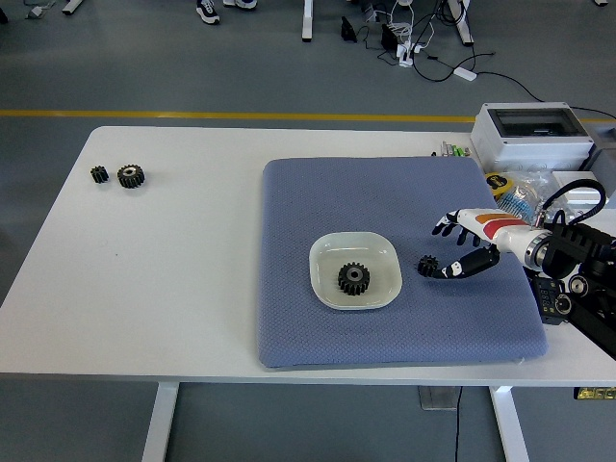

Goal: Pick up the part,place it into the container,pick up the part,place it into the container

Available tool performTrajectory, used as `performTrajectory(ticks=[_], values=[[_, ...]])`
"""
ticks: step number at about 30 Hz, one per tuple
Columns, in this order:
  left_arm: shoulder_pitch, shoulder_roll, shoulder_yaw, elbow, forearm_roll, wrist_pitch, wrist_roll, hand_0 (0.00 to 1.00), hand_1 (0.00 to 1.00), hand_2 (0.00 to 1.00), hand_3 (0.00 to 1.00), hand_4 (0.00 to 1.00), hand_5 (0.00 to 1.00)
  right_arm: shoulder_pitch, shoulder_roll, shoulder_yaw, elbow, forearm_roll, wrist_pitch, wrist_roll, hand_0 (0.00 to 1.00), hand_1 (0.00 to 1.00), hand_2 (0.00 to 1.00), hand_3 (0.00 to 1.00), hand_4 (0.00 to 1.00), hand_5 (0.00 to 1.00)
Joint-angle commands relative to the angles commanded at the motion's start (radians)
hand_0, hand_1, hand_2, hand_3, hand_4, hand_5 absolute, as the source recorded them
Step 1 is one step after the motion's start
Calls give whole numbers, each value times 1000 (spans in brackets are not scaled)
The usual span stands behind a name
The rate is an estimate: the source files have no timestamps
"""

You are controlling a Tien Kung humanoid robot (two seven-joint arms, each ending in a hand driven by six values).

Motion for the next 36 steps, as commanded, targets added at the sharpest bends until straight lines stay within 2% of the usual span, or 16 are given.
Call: performTrajectory(ticks=[1, 6, 7, 14, 30, 31, 36], values=[[1, 0, -1, 0, 1, 0, 0, 706, 684, 724, 589, 706, 655, 2, 2, -6, -2, -1, -3, 2, 360, 539, 657, 631, 998, 408], [6, -1, -14, 0, 12, 1, 3, 706, 684, 724, 589, 706, 655, 11, 16, -38, -18, 5, -21, 12, 360, 539, 657, 631, 998, 408], [6, -2, -17, 0, 15, 1, 3, 707, 684, 724, 589, 709, 657, 13, 25, -45, -30, 7, -33, 17, 337, 515, 609, 568, 946, 366], [2, -3, -13, 0, 12, 1, 3, 706, 684, 725, 589, 707, 654, 19, 55, -74, -77, 11, -66, 29, 331, 505, 597, 559, 925, 353], [1, -5, -31, 0, 31, 2, 8, 706, 684, 724, 588, 710, 656, 17, 85, -91, -155, 74, -99, 62, 300, 470, 555, 547, 885, 326], [2, -6, -33, 0, 33, 3, 9, 706, 684, 724, 588, 710, 656, 17, 85, -91, -157, 75, -99, 65, 285, 450, 513, 508, 761, 252], [-3, -5, -43, 0, 44, 5, 13, 706, 684, 724, 588, 710, 656, 16, 88, -93, -162, 70, -104, 78, 285, 450, 513, 508, 761, 252]])
